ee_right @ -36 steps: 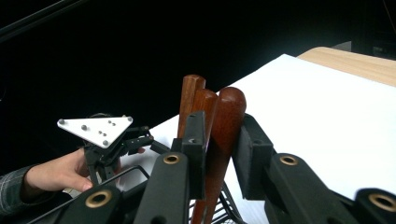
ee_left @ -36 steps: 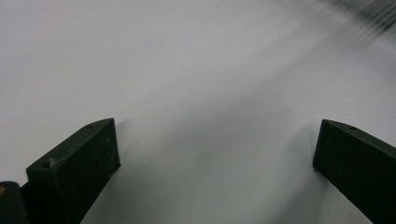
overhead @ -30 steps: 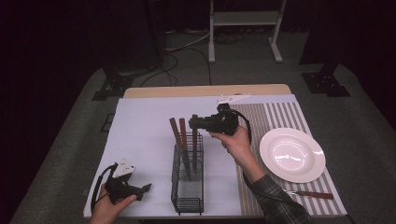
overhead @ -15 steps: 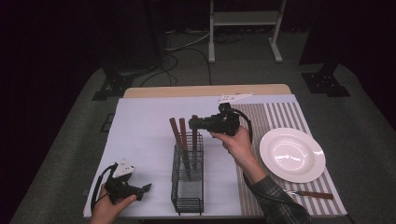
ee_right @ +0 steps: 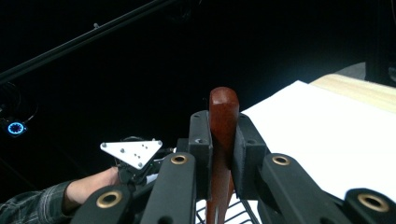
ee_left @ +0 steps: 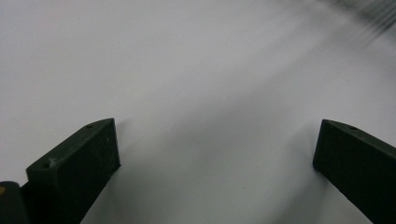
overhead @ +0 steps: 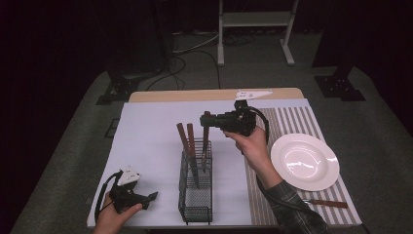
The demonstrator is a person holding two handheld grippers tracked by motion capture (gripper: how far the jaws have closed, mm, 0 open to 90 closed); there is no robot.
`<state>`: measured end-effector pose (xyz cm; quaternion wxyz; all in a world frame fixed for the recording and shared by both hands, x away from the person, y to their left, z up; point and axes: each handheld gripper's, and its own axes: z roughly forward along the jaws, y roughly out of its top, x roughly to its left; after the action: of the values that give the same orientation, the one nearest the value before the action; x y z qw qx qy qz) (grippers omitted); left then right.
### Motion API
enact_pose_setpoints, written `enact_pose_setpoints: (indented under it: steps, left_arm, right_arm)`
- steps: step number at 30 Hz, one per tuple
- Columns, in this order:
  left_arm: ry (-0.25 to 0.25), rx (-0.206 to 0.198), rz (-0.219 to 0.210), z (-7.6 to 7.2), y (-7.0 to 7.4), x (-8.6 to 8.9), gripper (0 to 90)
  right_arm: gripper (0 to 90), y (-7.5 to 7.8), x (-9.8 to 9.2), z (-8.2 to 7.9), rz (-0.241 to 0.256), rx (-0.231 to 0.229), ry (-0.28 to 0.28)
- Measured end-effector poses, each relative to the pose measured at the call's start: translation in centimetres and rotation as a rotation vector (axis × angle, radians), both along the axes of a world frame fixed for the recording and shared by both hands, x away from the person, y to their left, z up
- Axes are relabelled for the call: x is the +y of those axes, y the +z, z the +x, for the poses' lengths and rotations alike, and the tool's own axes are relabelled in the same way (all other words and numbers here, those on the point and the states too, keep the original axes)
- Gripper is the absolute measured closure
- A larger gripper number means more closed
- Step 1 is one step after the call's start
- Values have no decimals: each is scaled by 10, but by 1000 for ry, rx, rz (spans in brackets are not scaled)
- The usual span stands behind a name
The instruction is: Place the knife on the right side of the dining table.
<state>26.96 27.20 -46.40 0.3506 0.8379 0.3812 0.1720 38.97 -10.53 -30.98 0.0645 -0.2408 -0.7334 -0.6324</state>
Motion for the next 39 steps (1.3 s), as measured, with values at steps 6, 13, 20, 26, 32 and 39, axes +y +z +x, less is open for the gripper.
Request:
enact_pose_setpoints:
  steps: [6,13,20,26,32,39]
  left_arm:
    - [-1,1,1,0,0,0,0]
    - [-1,2,2,0,0,0,0]
    - [0,3,0,0,0,0,0]
    - [0,3,0,0,0,0,0]
    - [-2,3,2,0,0,0,0]
    - [-2,3,2,0,0,0,0]
  right_arm:
    - [798,17,-2,-1,17,-27,-11]
    - [798,36,-4,-2,29,-58,-20]
    - [798,51,-9,-3,43,-85,-39]
    - [798,65,-18,-1,61,-114,-74]
    - [798,79,-37,1,86,-143,-133]
    - [798,87,-60,3,99,-163,-202]
